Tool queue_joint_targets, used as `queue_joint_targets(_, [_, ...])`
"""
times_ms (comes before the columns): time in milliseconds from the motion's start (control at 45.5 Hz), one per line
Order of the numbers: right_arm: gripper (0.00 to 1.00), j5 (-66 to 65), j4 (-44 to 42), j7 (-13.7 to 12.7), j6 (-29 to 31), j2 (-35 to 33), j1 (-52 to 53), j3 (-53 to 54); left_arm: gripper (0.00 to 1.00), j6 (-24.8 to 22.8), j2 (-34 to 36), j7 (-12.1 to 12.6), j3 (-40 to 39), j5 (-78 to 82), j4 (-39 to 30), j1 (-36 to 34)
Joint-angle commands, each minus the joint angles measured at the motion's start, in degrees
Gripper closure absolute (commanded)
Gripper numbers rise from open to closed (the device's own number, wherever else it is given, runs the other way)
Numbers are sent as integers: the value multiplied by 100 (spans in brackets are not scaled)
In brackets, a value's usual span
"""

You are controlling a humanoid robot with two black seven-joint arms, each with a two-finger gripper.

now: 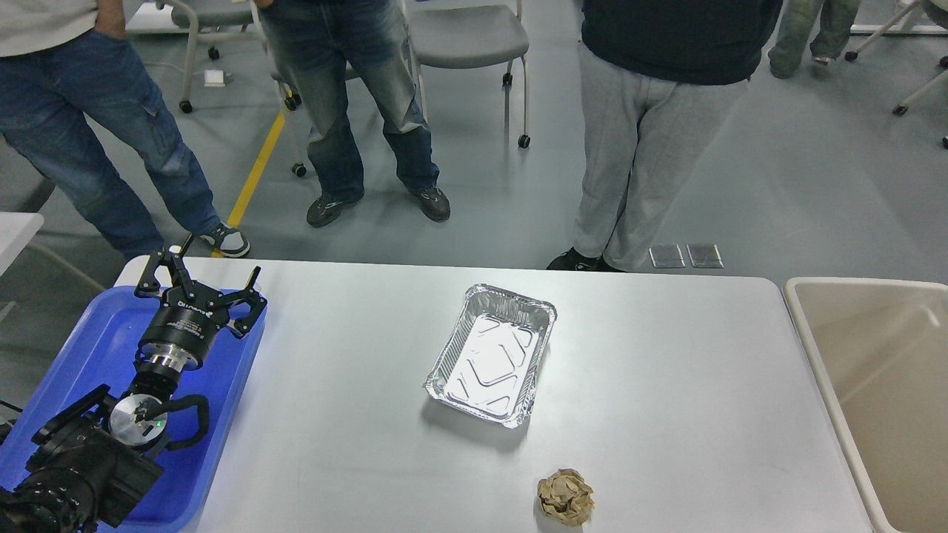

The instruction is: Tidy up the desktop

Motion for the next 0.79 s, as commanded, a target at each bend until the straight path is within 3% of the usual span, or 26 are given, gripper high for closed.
queue_joint_targets(0, [100, 35, -596, 16, 379, 676, -712, 506, 0, 0, 0, 0, 0, 0, 0, 0])
queue_joint_targets(176, [100, 35, -736, 147, 907, 756, -941, 533, 0, 0, 0, 0, 0, 0, 0, 0])
queue_joint_targets(769, [100, 35, -736, 183, 1013, 764, -1143, 735, 0, 0, 0, 0, 0, 0, 0, 0])
